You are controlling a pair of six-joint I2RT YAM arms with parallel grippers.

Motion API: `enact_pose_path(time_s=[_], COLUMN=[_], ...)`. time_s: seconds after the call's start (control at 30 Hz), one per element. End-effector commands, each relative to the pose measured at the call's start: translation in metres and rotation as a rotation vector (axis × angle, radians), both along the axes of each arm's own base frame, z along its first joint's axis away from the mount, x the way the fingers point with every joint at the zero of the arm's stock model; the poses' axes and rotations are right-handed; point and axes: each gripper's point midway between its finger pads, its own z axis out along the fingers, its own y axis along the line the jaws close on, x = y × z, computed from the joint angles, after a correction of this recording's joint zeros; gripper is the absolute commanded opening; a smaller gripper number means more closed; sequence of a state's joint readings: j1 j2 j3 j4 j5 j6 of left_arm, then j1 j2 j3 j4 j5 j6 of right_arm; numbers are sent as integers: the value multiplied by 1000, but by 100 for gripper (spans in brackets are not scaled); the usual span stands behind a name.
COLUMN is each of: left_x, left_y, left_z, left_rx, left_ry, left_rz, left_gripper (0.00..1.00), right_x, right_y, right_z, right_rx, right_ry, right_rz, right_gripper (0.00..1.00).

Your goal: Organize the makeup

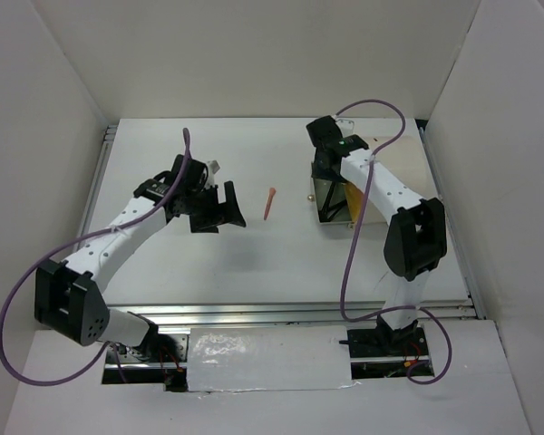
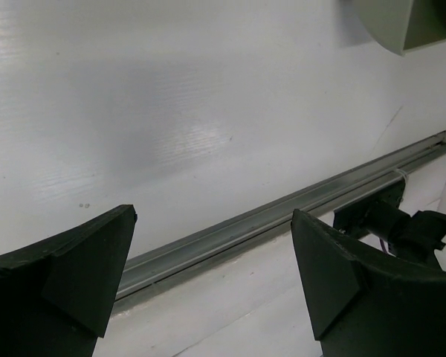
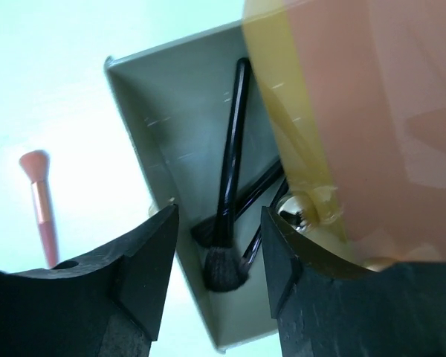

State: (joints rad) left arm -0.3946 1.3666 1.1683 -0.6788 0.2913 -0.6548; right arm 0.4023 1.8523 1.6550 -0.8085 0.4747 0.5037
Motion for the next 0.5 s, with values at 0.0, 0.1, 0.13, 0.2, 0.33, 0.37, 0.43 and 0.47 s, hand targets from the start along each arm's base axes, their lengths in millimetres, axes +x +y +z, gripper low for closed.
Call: enact_pose_path(time_s=[0.0,0.1,0.13,0.2,0.33,0.37,0.43,0.47], left_x=[31,58,65,85,112,122,128,136], left_y=[-2,-7,-8,-12,-30,-40,-44,-53], left_z=[5,-15,-19,-32,-59,-70,-83,-92], left_rx=[28,78,94,142,240,283,339,364], left_ry=[-62,-47,-54,-69,-104,-109,-97,-99], left_rz=[20,22,22,26,-20,-31,-36,-42], left_gripper=[99,99,99,99,98,98,98,98], right_x=[2,-10,-13,-34,-82,-92,-116,-123], right_y=[16,45,54,64,78,86,86,84], right_z=[53,92,86,131,169,176,179,183], right_rx=[111,252,273,368,496,541,568,578], right_ry=[-116,-188,-172,-264,-344,-359,-379,-398], right_rz=[45,162,195,269,403,457,519,536], right_gripper=[57,61,61,68,85,88,91,91])
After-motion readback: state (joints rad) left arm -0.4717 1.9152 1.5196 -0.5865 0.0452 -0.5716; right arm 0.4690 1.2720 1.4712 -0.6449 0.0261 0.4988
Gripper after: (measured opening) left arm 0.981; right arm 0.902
